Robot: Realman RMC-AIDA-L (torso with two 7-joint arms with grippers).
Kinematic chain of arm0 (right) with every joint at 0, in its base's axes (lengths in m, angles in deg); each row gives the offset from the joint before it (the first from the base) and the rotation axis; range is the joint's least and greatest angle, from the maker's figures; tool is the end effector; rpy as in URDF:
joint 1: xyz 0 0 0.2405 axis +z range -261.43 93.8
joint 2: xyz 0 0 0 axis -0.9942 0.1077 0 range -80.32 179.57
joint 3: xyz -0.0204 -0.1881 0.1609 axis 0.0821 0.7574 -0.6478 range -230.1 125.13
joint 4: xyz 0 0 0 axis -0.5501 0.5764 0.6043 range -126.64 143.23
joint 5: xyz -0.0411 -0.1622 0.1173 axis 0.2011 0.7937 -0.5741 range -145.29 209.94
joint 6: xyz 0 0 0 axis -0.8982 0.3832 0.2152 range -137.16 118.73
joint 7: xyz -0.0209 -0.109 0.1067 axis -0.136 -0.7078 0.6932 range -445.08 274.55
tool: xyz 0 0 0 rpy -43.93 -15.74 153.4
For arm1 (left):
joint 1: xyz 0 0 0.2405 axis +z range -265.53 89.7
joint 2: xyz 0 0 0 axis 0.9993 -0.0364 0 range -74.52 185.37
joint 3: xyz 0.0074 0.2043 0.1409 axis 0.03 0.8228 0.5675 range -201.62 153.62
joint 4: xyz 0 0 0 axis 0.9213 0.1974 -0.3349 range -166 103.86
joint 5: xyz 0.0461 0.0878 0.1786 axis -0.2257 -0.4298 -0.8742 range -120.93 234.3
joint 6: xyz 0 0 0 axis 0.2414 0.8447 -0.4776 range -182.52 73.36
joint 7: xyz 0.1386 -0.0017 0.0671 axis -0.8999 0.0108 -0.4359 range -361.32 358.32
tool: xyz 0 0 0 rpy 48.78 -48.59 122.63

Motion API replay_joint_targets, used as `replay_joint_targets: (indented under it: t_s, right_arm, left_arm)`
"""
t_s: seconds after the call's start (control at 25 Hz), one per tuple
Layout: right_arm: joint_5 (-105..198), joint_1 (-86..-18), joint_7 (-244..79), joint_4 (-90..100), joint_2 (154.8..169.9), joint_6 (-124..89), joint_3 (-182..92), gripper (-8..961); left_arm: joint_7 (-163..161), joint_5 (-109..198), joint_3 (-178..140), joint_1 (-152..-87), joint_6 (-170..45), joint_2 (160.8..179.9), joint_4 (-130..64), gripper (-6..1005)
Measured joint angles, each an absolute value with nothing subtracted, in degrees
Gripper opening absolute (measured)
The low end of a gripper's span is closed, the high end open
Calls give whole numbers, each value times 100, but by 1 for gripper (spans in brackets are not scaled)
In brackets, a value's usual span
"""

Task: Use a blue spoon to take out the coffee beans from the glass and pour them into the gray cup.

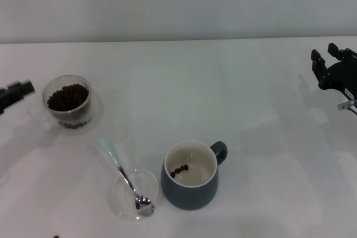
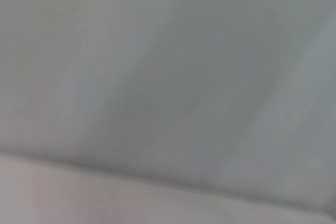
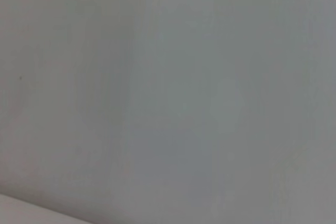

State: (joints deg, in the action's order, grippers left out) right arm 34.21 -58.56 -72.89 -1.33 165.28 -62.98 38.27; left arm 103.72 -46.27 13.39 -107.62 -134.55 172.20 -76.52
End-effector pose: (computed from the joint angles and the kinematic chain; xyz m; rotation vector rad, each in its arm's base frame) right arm 0.3472 0.3537 0.0102 -1.7512 0.5107 0.4487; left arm -0.3063 0.3253 0.0645 -2.1572 -1.2207 -0.8598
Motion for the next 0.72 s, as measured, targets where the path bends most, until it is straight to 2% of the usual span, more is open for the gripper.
replay_joint_targets:
  t_s: [0.04, 0.08, 0.16, 0.72]
  right_arm:
    - [3421, -5854, -7253, -133, 16528, -6300, 3828, 387]
    - [3420, -5852, -7241, -135, 16528, -6302, 3828, 387]
    - [3414, -5843, -7235, -139, 16529, -6302, 3819, 387]
    - [3405, -5704, -7770, -219, 16476, -6346, 3108, 387]
  left_arm:
    - [10372, -4627, 1339, -10762, -13455, 17220, -7652, 381]
    - [9666, -4307, 1057, -10725, -13390, 17369, -7467, 381]
    - [9030, -3946, 912, -10719, -13352, 17432, -7128, 381]
    - [5579, -1364, 852, -10956, -13116, 17429, -5041, 381]
